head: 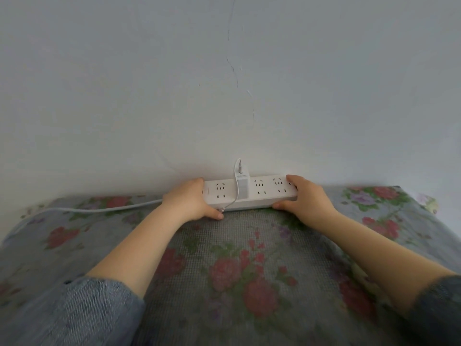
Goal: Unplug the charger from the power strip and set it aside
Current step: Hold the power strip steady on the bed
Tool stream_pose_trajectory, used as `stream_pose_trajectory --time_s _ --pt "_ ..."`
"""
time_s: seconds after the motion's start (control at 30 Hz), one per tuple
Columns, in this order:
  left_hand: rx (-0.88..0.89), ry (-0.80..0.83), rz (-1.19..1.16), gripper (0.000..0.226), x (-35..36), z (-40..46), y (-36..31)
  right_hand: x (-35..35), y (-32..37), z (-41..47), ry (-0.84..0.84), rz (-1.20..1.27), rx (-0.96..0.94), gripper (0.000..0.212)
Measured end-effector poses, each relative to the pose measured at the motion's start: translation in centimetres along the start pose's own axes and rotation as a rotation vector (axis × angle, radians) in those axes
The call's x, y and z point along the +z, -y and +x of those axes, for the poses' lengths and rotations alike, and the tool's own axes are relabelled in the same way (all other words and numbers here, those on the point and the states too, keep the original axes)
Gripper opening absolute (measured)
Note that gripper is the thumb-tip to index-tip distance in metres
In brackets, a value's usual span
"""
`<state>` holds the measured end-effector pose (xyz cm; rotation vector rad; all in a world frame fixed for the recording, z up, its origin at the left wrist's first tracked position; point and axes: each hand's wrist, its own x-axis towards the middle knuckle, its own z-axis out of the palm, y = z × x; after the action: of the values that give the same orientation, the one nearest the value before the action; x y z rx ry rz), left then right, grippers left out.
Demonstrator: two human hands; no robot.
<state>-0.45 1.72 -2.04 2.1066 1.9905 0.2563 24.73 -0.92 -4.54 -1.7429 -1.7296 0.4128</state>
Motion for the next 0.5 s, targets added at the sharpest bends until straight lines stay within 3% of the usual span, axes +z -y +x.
stream_pose_trajectory --time_s 0.5 --pt "0.031 0.034 0.041 0.094 -2.0 -4.7 -0.8 -3.6 2.0 -4.6 0.061 -0.057 -0.024 0.064"
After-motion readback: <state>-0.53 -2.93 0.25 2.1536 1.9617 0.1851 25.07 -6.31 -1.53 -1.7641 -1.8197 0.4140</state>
